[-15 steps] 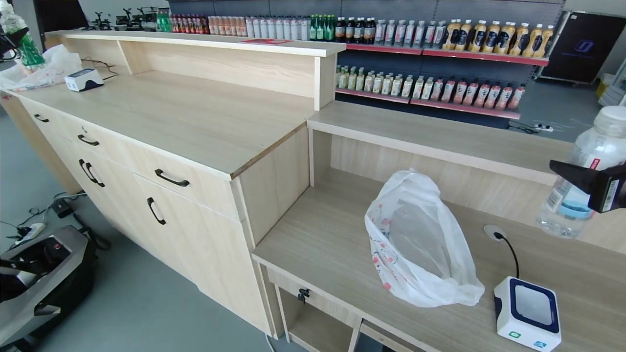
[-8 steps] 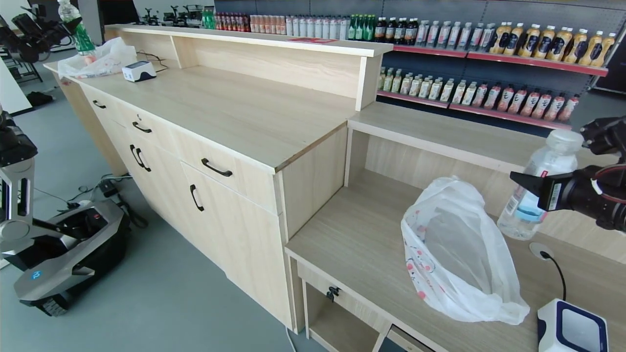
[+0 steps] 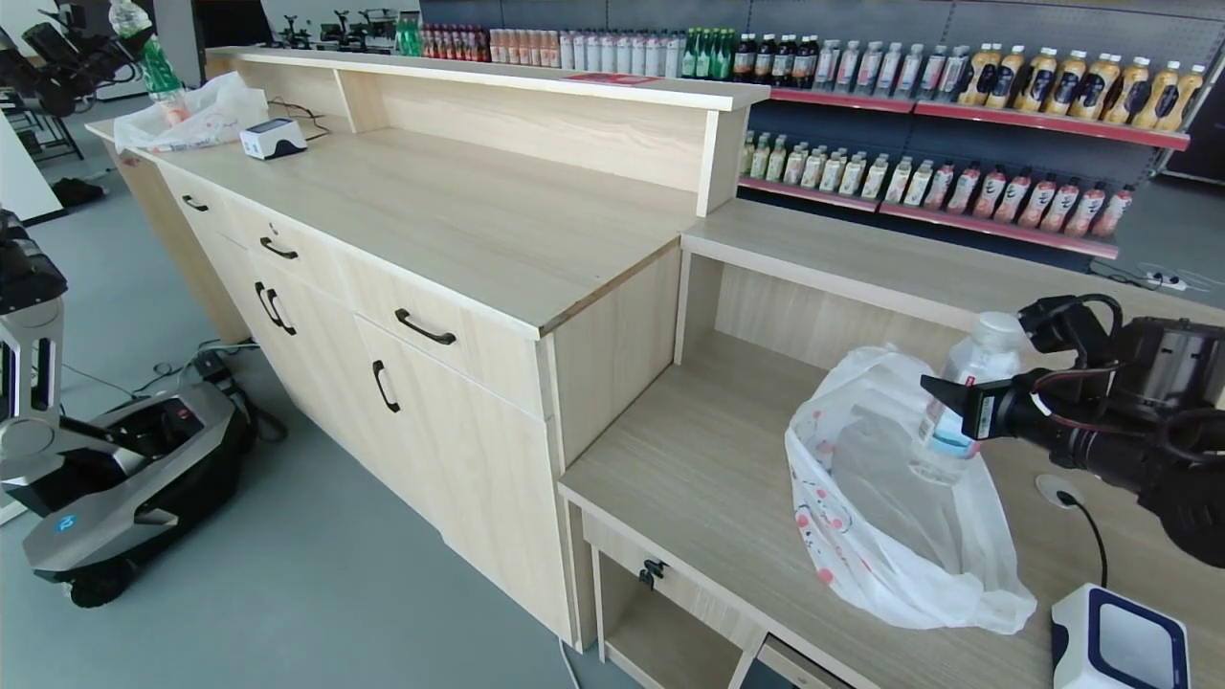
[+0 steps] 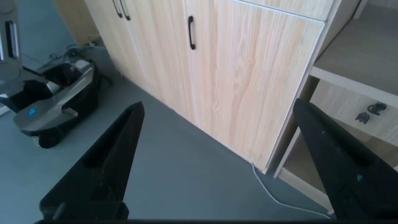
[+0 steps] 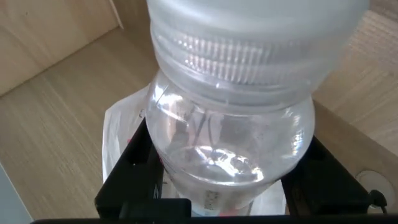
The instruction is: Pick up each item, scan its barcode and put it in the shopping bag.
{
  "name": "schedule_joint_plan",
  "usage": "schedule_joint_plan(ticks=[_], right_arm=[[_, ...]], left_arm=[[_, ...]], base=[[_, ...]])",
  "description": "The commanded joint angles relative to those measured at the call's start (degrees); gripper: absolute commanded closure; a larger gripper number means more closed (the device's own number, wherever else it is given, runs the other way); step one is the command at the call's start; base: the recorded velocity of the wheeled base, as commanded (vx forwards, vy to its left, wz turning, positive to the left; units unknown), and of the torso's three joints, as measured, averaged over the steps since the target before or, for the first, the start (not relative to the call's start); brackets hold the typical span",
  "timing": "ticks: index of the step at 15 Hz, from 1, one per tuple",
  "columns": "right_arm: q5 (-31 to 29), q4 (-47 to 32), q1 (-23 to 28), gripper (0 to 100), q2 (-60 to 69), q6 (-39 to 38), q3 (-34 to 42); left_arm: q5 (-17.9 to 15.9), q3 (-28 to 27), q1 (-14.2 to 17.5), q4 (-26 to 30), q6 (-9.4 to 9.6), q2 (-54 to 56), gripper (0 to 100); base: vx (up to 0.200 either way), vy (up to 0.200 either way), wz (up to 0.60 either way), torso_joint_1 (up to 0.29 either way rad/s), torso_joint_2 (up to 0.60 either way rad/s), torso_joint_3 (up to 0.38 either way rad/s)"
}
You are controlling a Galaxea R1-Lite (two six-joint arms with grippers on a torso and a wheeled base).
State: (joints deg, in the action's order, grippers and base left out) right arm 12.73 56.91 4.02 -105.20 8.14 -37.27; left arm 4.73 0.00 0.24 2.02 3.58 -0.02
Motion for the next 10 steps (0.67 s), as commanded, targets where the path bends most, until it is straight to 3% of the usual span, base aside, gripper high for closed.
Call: schedule_joint_plan(ticks=[1,6,10], right_arm=[[1.2,2.9,-0.1,100,-7.0,0.4,-0.1],[6.7,11.4,-0.2,100,-14.3,0.6,-1.6],[7.6,18.3,-1.9,100,-19.9,0.6,-4.0]], left_arm=[[0.0,0.0,0.0,0.0,0.02,0.0,0],[0.0,0.0,0.0,0.0,0.02,0.0,0],[0.0,0.0,0.0,0.0,0.02,0.0,0]], base=[[0.0,0.0,0.0,0.0,0.0,0.0],[0.0,0.0,0.0,0.0,0.0,0.0],[0.0,0.0,0.0,0.0,0.0,0.0]])
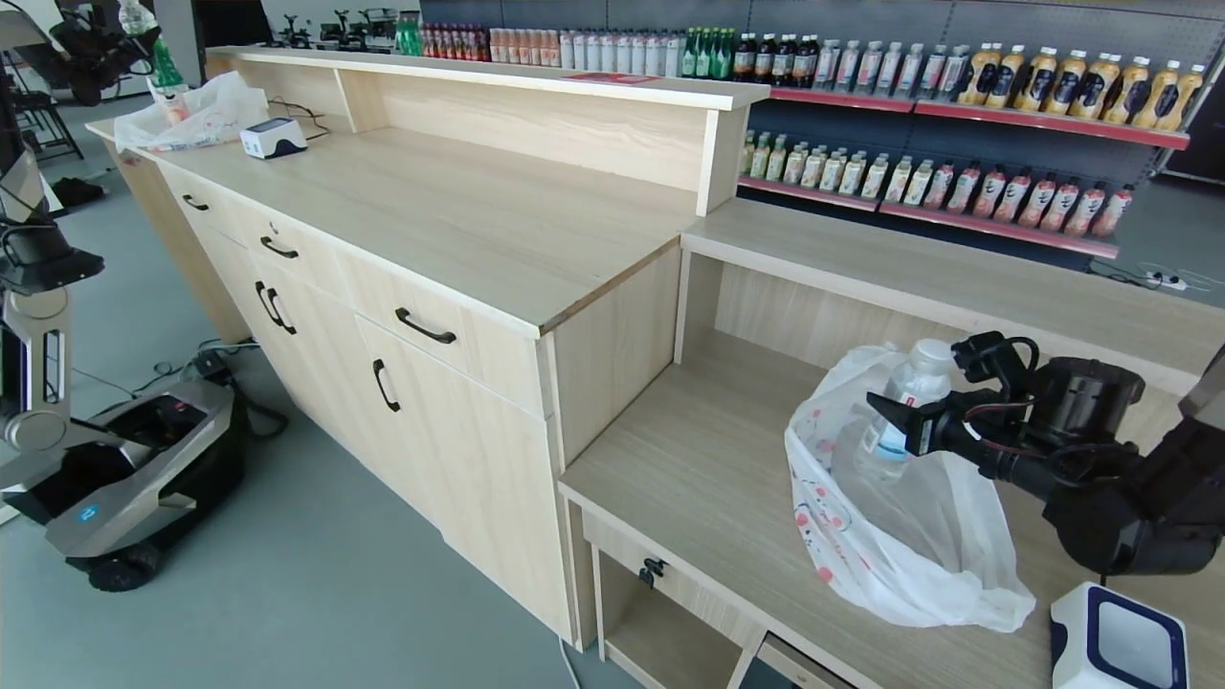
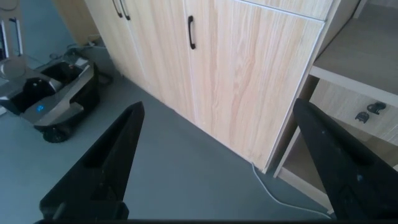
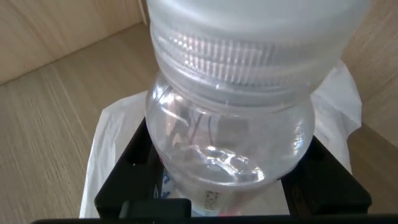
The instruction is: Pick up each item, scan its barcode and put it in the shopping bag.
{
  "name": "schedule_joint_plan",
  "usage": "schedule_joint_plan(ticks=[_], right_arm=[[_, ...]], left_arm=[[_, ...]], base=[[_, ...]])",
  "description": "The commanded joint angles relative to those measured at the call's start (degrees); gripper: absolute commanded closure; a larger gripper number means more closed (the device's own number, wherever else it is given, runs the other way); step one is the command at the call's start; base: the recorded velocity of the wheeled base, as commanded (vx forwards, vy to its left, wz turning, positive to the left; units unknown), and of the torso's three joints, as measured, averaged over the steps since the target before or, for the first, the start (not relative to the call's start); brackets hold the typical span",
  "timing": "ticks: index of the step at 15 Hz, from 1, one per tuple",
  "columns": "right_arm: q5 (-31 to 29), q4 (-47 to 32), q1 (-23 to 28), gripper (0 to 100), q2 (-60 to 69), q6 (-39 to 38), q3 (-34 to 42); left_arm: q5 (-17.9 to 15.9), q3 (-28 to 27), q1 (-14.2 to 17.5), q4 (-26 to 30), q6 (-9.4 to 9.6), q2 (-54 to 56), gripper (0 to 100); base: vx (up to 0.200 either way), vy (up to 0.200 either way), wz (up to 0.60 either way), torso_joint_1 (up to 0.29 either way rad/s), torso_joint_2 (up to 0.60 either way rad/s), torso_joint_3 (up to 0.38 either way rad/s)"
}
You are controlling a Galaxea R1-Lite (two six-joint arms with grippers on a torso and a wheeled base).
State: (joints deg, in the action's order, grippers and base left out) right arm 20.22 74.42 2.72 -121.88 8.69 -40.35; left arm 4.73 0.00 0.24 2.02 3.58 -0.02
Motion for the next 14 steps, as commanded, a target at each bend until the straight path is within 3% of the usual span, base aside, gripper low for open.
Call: schedule_joint_plan(ticks=[1,5,14], right_arm=[[0.1,2.1,-0.9,100,-4.3,0.0,-1.4],[3.5,7.5,-1.6,100,-8.8,-0.1,-3.6],[4.0,9.5,-2.7,100,-15.6,-0.3,-9.5]], left_arm=[[0.0,0.0,0.0,0.0,0.02,0.0,0],[0.0,0.0,0.0,0.0,0.02,0.0,0],[0.0,0.0,0.0,0.0,0.02,0.0,0]], base=[[0.0,0.0,0.0,0.0,0.0,0.0],[0.0,0.0,0.0,0.0,0.0,0.0],[0.0,0.0,0.0,0.0,0.0,0.0]])
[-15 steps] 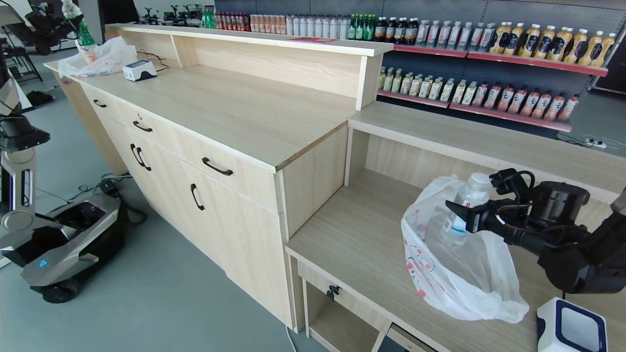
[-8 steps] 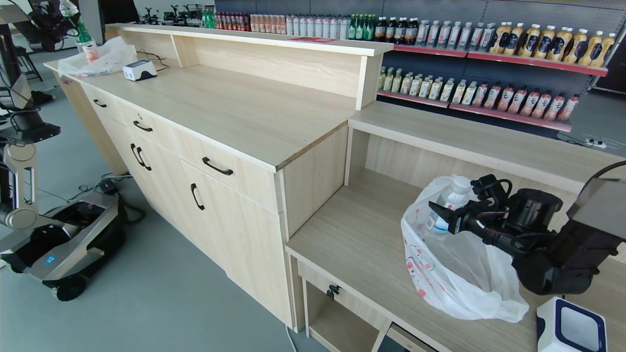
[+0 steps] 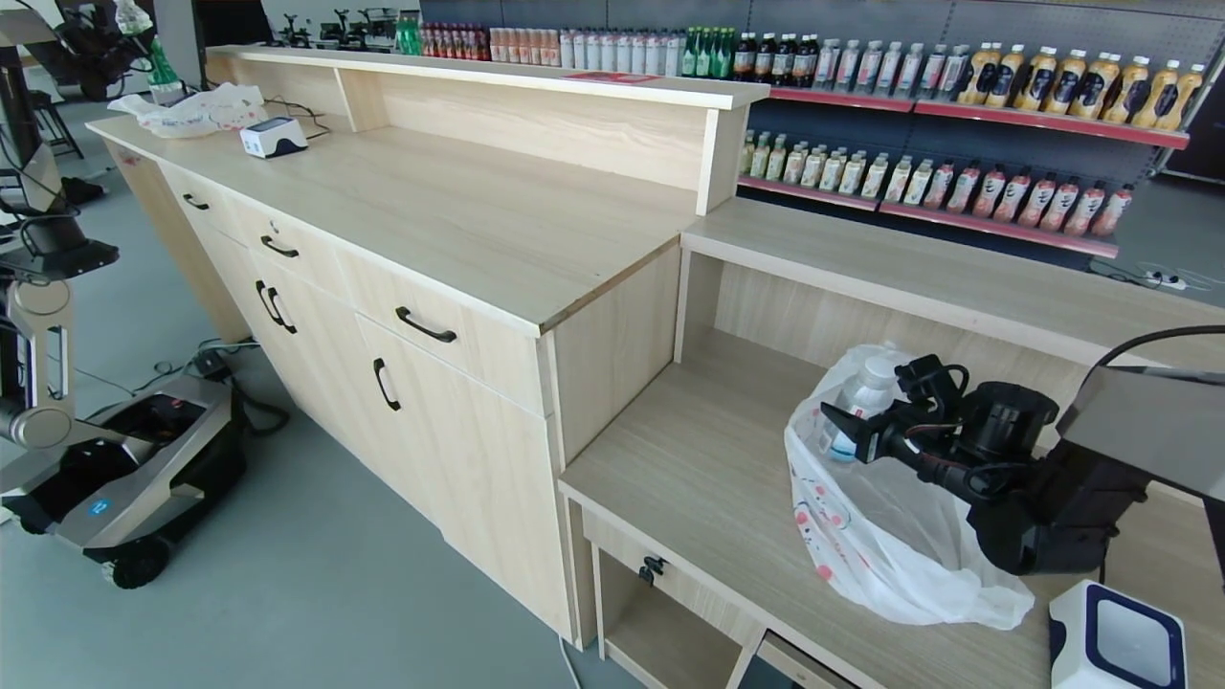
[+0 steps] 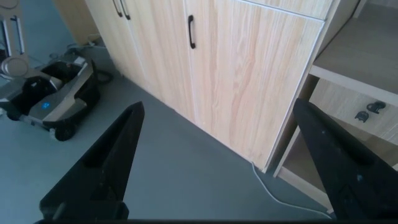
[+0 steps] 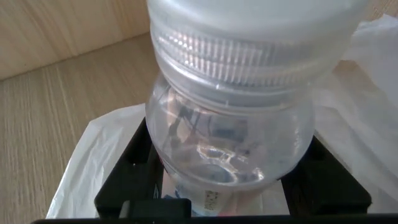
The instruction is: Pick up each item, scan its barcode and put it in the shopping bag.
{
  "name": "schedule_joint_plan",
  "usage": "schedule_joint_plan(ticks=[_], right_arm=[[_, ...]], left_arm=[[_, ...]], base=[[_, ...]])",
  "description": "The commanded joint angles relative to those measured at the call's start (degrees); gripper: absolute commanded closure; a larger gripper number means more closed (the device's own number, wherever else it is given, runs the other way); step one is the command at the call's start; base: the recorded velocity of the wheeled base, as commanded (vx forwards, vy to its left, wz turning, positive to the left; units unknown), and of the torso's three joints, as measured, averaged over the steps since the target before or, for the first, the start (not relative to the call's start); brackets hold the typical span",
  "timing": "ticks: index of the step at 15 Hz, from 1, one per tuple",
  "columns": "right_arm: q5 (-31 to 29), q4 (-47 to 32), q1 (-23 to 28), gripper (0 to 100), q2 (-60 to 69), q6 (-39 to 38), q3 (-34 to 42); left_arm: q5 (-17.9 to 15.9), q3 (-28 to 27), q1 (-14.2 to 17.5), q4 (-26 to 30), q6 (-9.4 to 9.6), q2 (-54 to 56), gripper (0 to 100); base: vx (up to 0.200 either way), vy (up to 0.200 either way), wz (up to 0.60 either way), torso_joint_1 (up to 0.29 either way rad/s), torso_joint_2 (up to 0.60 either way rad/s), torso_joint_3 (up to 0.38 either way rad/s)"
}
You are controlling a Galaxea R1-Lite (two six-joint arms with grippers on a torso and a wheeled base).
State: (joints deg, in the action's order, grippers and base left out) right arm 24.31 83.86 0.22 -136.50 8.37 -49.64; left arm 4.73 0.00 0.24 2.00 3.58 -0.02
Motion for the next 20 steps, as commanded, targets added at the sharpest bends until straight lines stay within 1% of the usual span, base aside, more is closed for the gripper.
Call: schedule_joint_plan(ticks=[1,7,13,14,17,20], right_arm=[[0.3,0.5,-0.5,100,-1.6,0.1,-0.4],[0.4,1.6,-2.8,100,-5.4,0.1,-5.6],[0.3,1.6,-2.7,100,-5.6,0.3,-4.8],[0.3,1.6,-2.7,0,-5.4,0.2,-4.8],[0.4,0.4,-2.6,0,-0.8,-0.3,-2.8],[0.3,-3.7,-2.6,0,8.3,-0.4,-0.1]], left_arm=[[0.0,0.0,0.0,0.0,0.02,0.0,0],[0.0,0.0,0.0,0.0,-0.07,0.0,0],[0.0,0.0,0.0,0.0,0.02,0.0,0],[0.0,0.0,0.0,0.0,0.02,0.0,0],[0.0,0.0,0.0,0.0,0.02,0.0,0],[0.0,0.0,0.0,0.0,0.02,0.0,0]], base=[[0.0,0.0,0.0,0.0,0.0,0.0],[0.0,0.0,0.0,0.0,0.0,0.0],[0.0,0.0,0.0,0.0,0.0,0.0],[0.0,0.0,0.0,0.0,0.0,0.0],[0.0,0.0,0.0,0.0,0.0,0.0],[0.0,0.0,0.0,0.0,0.0,0.0]])
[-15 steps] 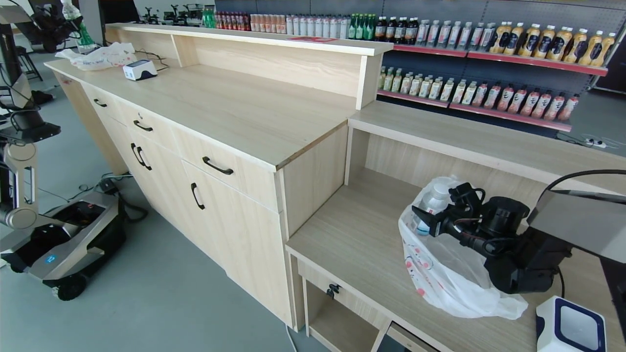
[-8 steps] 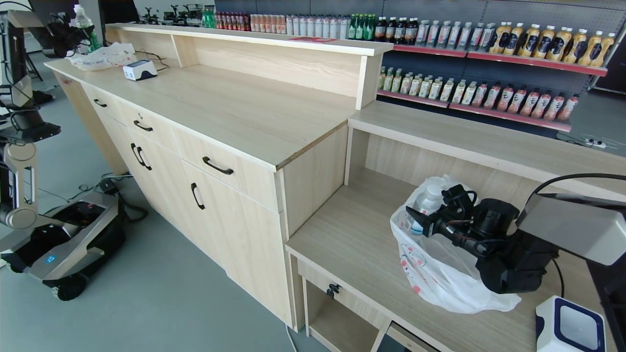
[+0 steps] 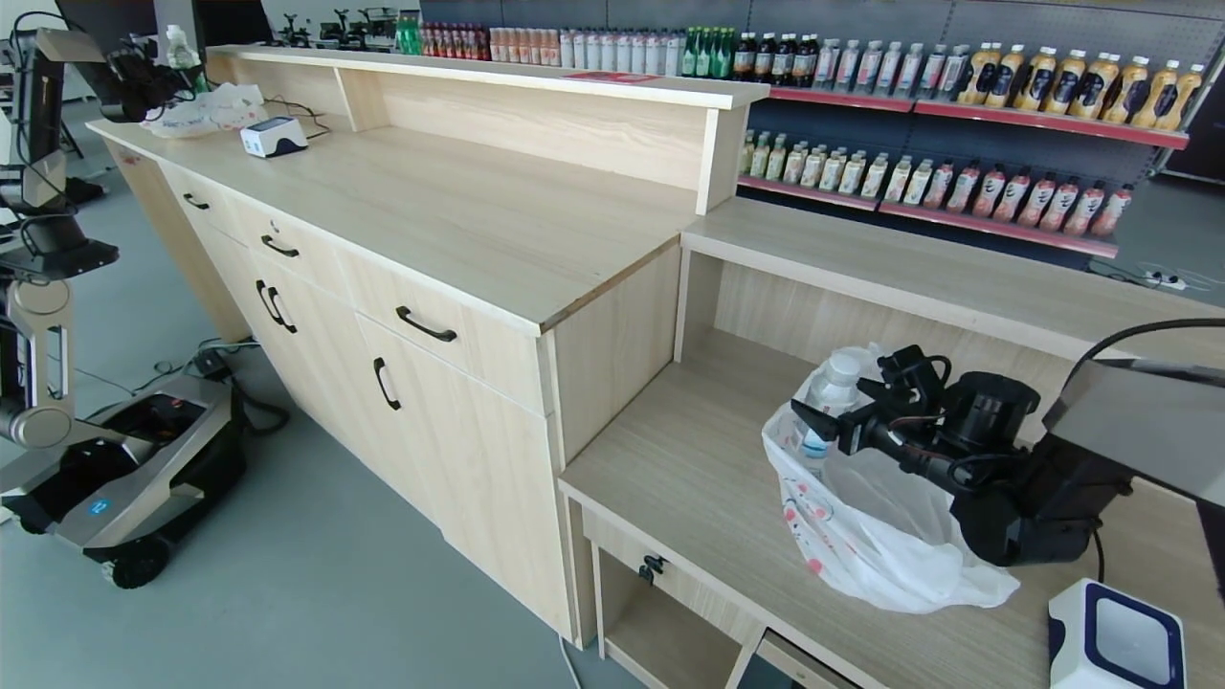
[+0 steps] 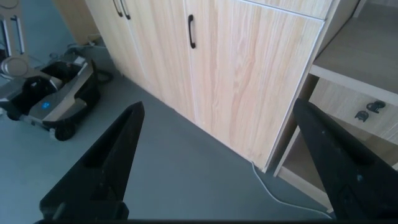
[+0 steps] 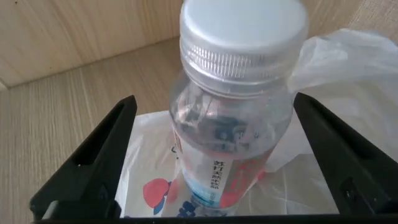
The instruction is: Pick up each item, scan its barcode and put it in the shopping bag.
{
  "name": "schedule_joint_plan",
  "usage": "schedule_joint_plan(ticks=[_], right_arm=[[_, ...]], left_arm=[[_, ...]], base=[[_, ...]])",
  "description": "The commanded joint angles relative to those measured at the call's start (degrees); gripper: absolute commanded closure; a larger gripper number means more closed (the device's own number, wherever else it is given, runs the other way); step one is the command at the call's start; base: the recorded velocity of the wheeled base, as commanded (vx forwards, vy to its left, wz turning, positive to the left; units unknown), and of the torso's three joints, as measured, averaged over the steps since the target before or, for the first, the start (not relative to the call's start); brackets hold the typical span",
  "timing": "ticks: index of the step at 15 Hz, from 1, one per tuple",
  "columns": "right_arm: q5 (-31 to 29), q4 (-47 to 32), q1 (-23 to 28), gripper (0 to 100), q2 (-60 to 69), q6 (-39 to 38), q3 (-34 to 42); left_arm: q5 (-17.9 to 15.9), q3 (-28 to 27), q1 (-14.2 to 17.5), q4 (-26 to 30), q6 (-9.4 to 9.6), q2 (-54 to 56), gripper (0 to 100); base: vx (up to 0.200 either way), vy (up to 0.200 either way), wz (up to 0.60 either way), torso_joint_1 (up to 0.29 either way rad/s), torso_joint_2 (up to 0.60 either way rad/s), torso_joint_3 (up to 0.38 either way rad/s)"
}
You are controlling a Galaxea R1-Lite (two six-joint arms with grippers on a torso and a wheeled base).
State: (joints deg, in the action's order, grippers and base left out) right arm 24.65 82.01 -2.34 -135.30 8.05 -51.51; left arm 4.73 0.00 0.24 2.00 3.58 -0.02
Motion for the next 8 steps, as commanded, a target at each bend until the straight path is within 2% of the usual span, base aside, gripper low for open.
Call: schedule_joint_plan(ticks=[1,3,6,8], right_arm=[[0.0,-3.1,0.2,0,8.9,0.0,2.1],[-0.4,-8.3,1.5,0,17.7,0.1,5.2],[-0.4,-23.1,5.4,0,37.5,1.5,12.8],[-0.4,-27.9,8.2,0,48.3,4.4,17.8]], left_arm=[[0.0,0.0,0.0,0.0,0.02,0.0,0],[0.0,0.0,0.0,0.0,0.02,0.0,0],[0.0,0.0,0.0,0.0,0.02,0.0,0],[0.0,0.0,0.0,0.0,0.02,0.0,0]], base=[[0.0,0.0,0.0,0.0,0.0,0.0],[0.0,0.0,0.0,0.0,0.0,0.0],[0.0,0.0,0.0,0.0,0.0,0.0],[0.0,0.0,0.0,0.0,0.0,0.0]])
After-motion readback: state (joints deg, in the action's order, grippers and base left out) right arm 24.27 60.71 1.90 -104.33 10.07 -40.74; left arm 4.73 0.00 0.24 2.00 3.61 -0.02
